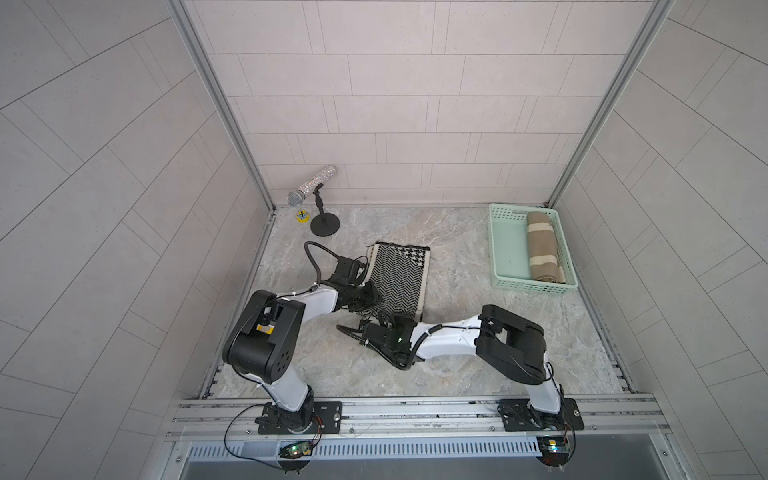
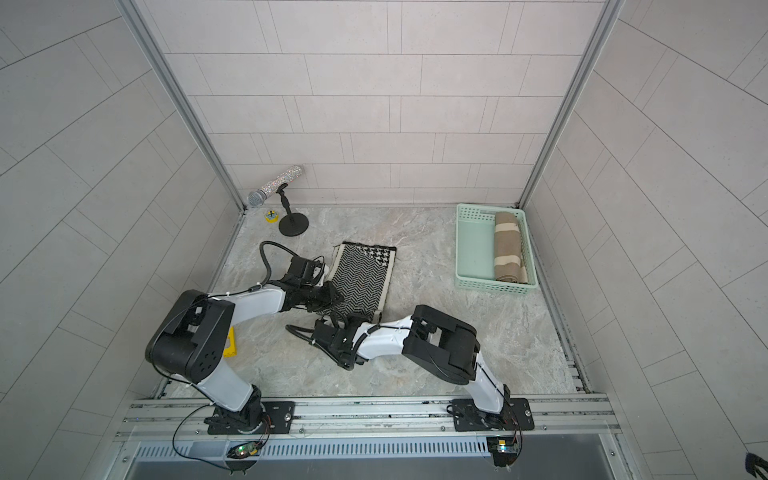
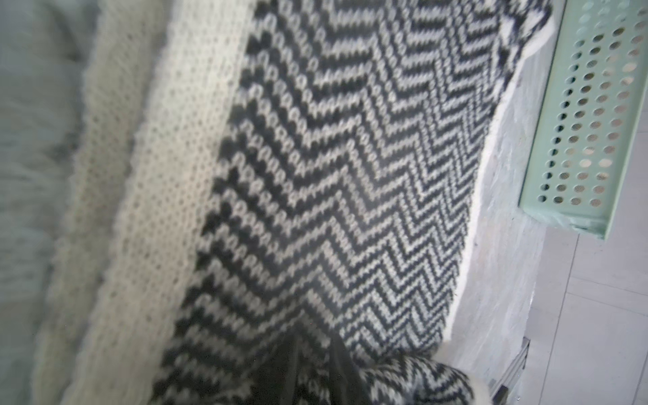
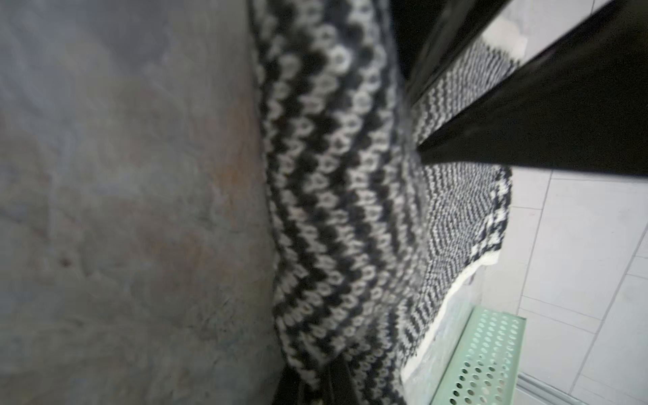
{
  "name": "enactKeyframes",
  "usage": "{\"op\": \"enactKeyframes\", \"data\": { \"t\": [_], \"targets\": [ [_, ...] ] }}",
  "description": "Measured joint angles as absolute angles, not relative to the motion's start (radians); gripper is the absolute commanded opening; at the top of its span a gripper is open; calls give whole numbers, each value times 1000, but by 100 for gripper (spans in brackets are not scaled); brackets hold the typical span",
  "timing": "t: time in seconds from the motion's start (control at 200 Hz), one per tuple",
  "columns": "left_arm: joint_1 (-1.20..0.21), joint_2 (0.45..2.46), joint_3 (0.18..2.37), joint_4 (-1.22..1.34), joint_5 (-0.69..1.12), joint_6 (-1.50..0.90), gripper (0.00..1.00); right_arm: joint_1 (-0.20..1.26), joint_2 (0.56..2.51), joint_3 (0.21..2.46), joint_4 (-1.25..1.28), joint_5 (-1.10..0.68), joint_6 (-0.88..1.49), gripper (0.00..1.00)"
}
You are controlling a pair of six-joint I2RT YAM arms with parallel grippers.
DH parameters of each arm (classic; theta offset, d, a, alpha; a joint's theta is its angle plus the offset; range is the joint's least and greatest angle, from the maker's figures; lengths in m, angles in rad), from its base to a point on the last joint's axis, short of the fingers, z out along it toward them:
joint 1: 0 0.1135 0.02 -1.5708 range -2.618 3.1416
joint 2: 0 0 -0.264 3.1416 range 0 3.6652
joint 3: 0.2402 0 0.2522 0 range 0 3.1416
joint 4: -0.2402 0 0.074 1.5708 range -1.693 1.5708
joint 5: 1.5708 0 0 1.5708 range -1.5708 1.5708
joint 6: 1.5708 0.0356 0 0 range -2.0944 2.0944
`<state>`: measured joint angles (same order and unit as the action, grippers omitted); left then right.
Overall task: Roll up the scarf and place it into the basket
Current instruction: Roll the scarf at the center of the board.
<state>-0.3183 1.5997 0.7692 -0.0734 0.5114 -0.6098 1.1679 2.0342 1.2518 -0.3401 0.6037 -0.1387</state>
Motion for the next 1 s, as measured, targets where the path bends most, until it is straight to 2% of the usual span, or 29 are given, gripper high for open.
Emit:
{"op": "enactKeyframes", "data": {
  "t": [0.065,0.14,0.42,0.525,0.711,1.001],
  "targets": [
    [-308,1536,787,-141,490,-614,52,1150,2009,1249,-353,540,-104,0],
    [-284,1445,817,-218,448,-616,58,1122,1967,1245,-384,434,-47,0],
    [-251,1154,841,-350,336,-609,58,930,1850,1232,-455,-112,216,0],
    [-252,1123,789,-328,377,-612,54,856,1852,1234,-466,-312,289,0],
    [-280,1152,737,-319,443,-607,39,770,1889,1291,-524,-624,363,0],
    [-351,1261,718,-197,498,-621,21,691,2003,1358,-606,-877,376,0]
  ]
}}
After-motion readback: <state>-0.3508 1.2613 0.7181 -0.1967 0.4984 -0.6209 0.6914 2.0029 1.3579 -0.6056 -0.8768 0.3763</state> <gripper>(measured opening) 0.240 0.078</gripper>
